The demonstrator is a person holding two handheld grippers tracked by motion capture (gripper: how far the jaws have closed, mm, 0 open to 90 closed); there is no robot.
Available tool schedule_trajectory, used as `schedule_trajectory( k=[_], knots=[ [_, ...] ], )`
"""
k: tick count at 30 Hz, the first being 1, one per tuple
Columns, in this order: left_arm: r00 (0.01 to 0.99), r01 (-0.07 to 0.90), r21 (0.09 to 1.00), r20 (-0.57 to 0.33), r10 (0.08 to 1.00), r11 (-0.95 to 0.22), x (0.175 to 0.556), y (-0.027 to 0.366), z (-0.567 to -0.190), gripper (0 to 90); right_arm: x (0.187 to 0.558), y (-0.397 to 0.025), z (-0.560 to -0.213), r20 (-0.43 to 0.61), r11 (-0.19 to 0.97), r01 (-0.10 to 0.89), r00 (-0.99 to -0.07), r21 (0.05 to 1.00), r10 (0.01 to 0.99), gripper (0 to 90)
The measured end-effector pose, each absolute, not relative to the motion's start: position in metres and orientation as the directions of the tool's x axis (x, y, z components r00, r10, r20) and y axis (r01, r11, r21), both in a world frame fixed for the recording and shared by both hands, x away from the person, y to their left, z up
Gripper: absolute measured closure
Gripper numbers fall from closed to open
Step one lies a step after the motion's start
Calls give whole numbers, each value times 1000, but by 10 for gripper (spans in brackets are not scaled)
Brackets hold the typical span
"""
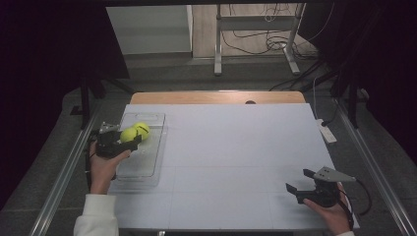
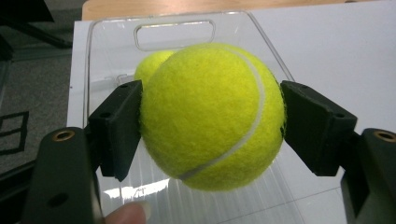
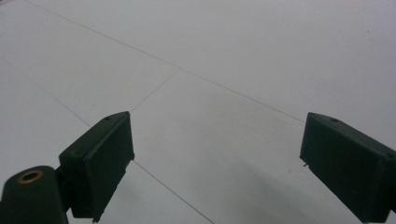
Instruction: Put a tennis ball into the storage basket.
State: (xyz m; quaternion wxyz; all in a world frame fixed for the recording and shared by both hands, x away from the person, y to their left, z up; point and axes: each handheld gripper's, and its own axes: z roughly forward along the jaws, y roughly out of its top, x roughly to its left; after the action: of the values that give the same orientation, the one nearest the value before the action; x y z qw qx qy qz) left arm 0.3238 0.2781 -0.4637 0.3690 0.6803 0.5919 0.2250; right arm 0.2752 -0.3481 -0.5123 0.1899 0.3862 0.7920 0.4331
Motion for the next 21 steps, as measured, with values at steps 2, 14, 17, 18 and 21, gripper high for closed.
schedule_trajectory(
  k=[2,14,17,18,21],
  knots=[
    [197,645,764,-130,972,-28,324,278,-465,262,275,-348,-512,33,328,447,-630,833,776,96],
    [200,696,716,-125,972,-51,328,278,-470,261,275,-348,-512,32,330,446,-631,832,775,96],
    [198,709,702,-121,973,-57,330,277,-472,260,275,-348,-512,32,329,446,-632,832,775,96],
    [198,713,699,-121,973,-58,330,277,-472,260,275,-348,-512,32,329,446,-632,832,775,96],
    [190,722,690,-125,974,-52,330,278,-473,260,275,-348,-512,32,330,445,-633,833,774,96]
  ],
)
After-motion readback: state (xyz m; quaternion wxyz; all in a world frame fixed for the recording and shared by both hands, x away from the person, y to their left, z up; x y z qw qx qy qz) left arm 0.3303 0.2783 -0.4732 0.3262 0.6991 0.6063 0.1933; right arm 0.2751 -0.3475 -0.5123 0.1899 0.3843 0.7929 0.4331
